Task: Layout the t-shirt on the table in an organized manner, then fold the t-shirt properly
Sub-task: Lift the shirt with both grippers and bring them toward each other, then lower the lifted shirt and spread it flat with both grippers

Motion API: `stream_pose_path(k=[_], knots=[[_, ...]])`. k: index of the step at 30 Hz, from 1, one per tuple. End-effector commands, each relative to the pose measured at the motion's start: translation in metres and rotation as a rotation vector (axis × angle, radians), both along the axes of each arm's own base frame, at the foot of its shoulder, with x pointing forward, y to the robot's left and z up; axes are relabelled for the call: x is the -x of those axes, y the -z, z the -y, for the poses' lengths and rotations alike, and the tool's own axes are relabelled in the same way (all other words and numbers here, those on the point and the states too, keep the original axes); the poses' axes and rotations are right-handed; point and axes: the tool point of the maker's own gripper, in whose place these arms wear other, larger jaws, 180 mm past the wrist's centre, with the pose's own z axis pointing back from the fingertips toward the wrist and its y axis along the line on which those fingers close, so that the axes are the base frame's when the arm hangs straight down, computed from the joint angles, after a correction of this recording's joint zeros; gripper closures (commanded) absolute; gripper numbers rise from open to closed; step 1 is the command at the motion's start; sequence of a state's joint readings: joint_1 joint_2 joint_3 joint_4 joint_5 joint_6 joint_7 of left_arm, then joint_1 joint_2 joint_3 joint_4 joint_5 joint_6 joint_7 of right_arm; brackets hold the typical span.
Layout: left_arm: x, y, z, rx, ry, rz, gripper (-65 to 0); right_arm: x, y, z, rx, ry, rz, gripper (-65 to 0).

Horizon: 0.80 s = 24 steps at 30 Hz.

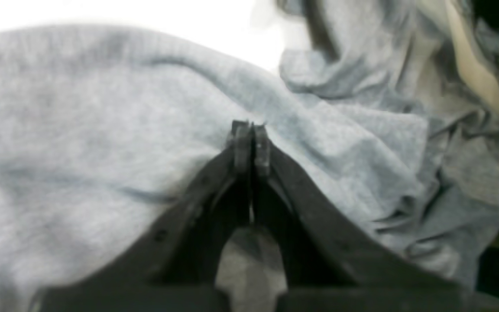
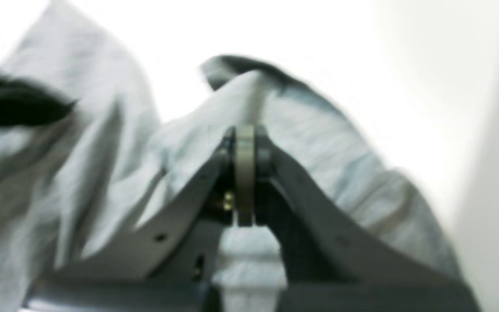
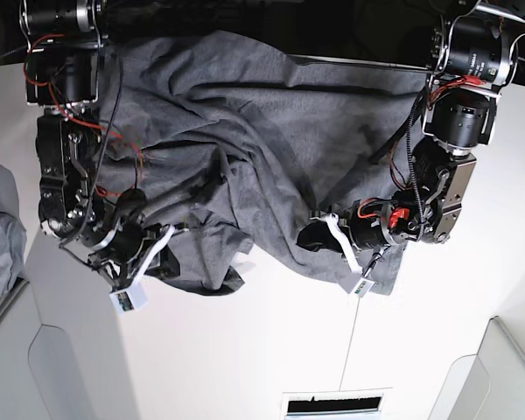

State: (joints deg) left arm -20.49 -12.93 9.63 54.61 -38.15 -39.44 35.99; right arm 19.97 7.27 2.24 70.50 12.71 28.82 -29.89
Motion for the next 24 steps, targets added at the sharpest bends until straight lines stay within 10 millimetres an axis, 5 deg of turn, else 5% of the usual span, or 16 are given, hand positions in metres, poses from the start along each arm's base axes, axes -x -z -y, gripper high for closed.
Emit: stream_pose_path(k=[1, 5, 9, 17, 24], knots=[[-0.016, -0.024, 0.014, 0.053, 0.004, 0.065, 0.0, -0.020, -0.015, 0.002, -0.018, 0.012, 0.048, 0.0], [-0.011, -0.027, 0.050, 0.109, 0.039, 0.049, 0.0, -0.040, 0.014, 0.013, 0.006, 0.042, -0.022, 0.0], [-0.008, -0.034, 0.079, 0.164, 0.058, 0.049, 0.0, -0.035, 0.049, 0.021, 0.036, 0.045, -0.130, 0.0], [0.010, -0.036, 0.136, 0.173, 0.164, 0.051, 0.0, 0.013, 0.090, 0.039, 0.025, 0.056, -0.317, 0.0], [0.027, -0.019, 0.149, 0.098, 0.236, 0.082, 0.0, 0.064, 0.107, 0.061, 0.025, 0.073, -0.343, 0.0]])
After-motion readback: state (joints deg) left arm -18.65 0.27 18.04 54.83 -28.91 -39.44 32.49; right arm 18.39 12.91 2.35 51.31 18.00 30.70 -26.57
